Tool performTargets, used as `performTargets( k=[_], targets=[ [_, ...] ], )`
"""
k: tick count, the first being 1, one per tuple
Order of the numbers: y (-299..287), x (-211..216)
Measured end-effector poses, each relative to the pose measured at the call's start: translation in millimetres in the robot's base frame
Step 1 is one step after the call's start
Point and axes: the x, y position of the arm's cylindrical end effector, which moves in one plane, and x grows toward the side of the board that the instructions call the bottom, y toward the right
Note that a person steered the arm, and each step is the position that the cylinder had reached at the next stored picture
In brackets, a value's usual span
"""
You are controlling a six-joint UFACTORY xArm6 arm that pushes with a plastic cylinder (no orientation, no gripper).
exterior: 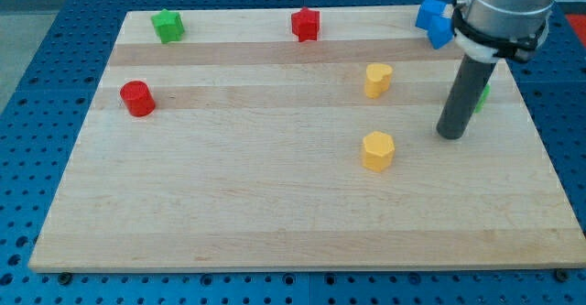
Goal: Push yellow hexagon to bottom left side
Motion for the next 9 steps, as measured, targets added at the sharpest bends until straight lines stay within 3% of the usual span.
performTargets(
  k=[9],
  targets=[
    [-240.4,91.7]
  ],
)
